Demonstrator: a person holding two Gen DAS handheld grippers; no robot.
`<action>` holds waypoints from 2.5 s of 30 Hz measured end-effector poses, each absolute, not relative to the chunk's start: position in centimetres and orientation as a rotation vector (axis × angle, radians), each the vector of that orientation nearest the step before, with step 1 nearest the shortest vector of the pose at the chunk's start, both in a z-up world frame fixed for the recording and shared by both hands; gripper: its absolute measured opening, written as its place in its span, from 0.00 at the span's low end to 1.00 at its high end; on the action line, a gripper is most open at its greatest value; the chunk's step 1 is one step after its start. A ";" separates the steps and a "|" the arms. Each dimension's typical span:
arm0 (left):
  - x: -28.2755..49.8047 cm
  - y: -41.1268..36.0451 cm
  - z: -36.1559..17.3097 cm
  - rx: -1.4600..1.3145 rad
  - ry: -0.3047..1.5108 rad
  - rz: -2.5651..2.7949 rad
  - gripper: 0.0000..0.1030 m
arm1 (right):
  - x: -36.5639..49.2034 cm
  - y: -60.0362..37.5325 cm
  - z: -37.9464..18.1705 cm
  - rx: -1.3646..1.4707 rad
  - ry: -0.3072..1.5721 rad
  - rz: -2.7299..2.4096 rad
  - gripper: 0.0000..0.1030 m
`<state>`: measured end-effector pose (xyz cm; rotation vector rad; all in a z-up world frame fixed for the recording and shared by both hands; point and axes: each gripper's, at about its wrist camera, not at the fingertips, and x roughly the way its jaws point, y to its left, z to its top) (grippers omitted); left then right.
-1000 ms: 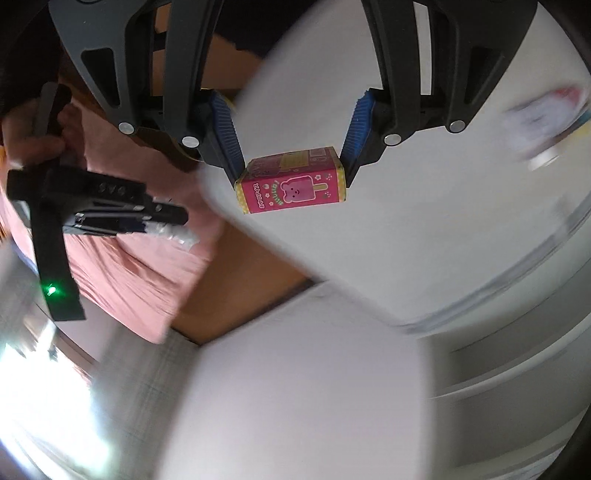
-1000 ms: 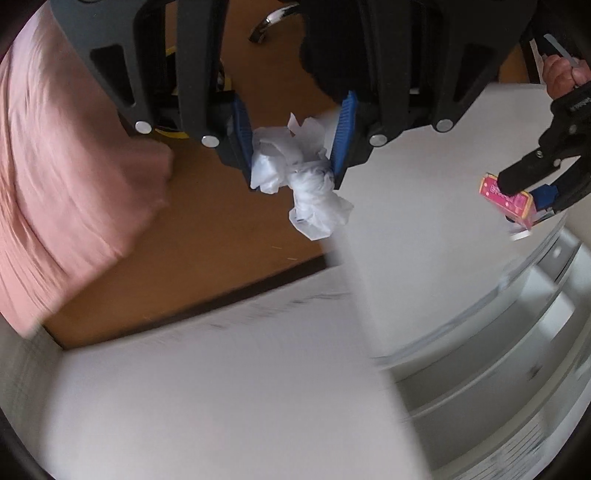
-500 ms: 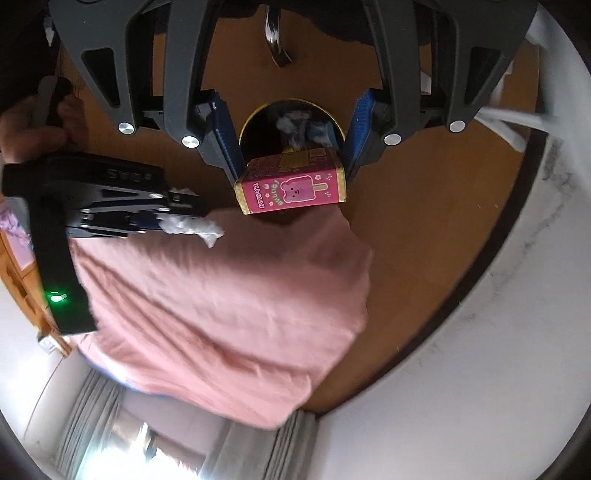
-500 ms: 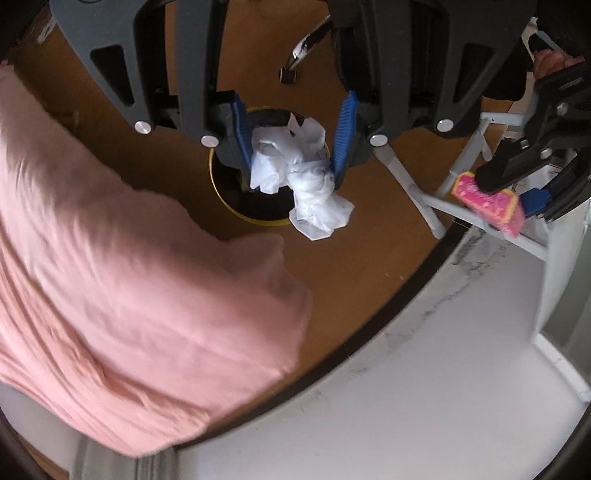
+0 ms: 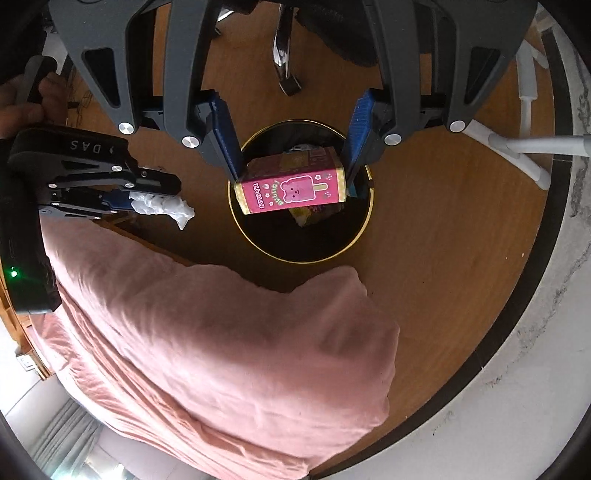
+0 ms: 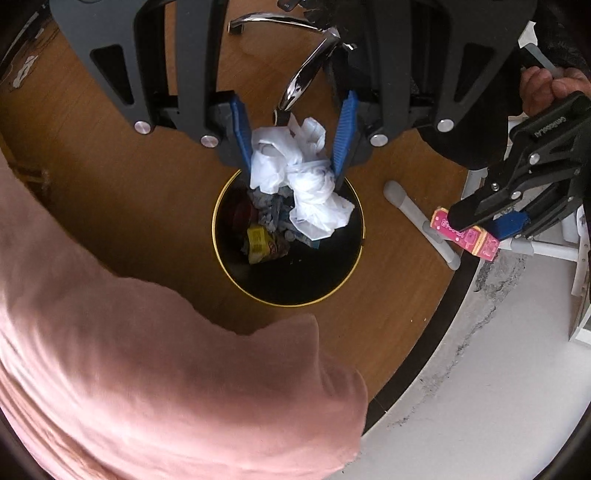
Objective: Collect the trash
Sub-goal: 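Carry the juice box and paper over the bin and open both tools, then move both open tools back to the desk, then grasp the white tape roll with the right tool while the left tool grasps the white tube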
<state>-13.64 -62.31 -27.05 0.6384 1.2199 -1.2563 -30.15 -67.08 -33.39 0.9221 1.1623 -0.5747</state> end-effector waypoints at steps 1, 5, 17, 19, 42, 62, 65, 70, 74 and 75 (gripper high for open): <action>-13.6 -62.5 -27.3 0.640 1.224 -1.259 0.50 | -30.1 -67.2 -33.5 0.926 1.161 -0.573 0.38; -13.6 -63.1 -27.7 0.648 1.224 -1.263 0.50 | -30.1 -68.0 -33.5 0.930 1.155 -0.569 0.38; -14.1 -64.0 -27.8 0.648 1.233 -1.300 0.68 | -29.7 -69.1 -31.3 0.931 1.092 -0.571 0.59; -14.3 -63.9 -27.6 0.650 1.227 -1.306 0.69 | -29.8 -69.0 -31.0 0.929 1.090 -0.579 0.59; -8.6 -49.7 -6.2 0.439 0.906 -1.134 0.88 | -20.1 -61.1 -11.9 0.560 0.910 -0.434 0.71; 8.9 -9.7 -2.3 0.220 0.901 -0.429 0.88 | 14.9 -25.5 -6.3 0.149 1.076 0.379 0.71; 8.8 -7.5 -2.7 0.206 0.903 -0.420 0.88 | 17.2 -23.2 -6.7 0.147 1.110 0.412 0.70; 9.4 -5.9 -3.2 0.209 0.901 -0.463 0.88 | 20.0 -21.8 -7.7 0.183 1.182 0.450 0.62; 11.4 -5.4 -3.1 0.204 0.896 -0.470 0.88 | 20.8 -21.2 -8.3 0.184 1.219 0.459 0.57; 12.3 -5.1 -2.9 0.189 0.902 -0.460 0.88 | 20.9 -21.3 -8.3 0.193 1.224 0.460 0.55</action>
